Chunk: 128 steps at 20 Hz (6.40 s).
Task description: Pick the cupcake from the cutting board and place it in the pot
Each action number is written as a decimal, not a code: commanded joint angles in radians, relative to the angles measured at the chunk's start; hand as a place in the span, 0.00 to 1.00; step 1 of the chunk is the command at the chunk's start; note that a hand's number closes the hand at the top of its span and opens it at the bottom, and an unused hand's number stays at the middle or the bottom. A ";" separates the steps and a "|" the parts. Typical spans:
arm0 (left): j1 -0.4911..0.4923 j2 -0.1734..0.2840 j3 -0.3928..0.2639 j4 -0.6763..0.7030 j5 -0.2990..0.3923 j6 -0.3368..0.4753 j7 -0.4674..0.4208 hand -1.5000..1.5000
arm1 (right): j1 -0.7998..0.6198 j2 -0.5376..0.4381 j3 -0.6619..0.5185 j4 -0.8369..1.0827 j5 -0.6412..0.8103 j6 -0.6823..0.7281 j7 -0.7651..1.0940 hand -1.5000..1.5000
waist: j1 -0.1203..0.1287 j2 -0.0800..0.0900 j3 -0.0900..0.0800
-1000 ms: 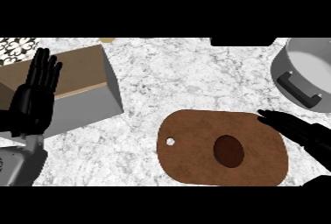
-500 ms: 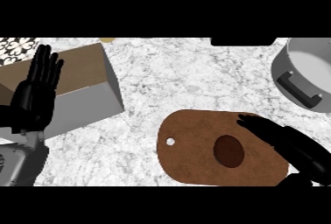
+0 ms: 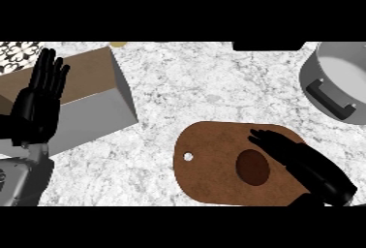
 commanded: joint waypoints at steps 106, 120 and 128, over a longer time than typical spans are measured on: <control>-0.015 -0.155 0.095 0.054 -0.130 -0.144 0.009 0.50 | -0.794 -0.046 -0.965 1.493 0.395 -0.729 0.170 0.00 | 0.028 0.024 -0.003; -0.011 -0.153 0.131 0.097 -0.114 -0.158 -0.015 0.50 | -0.818 0.000 -1.198 1.415 0.082 -0.864 -0.127 0.00 | 0.007 0.021 -0.005; 0.008 -0.152 0.111 -0.015 -0.125 -0.138 0.076 0.50 | -0.708 -0.045 -1.329 1.377 -0.110 -0.839 -0.341 0.00 | 0.010 0.014 -0.004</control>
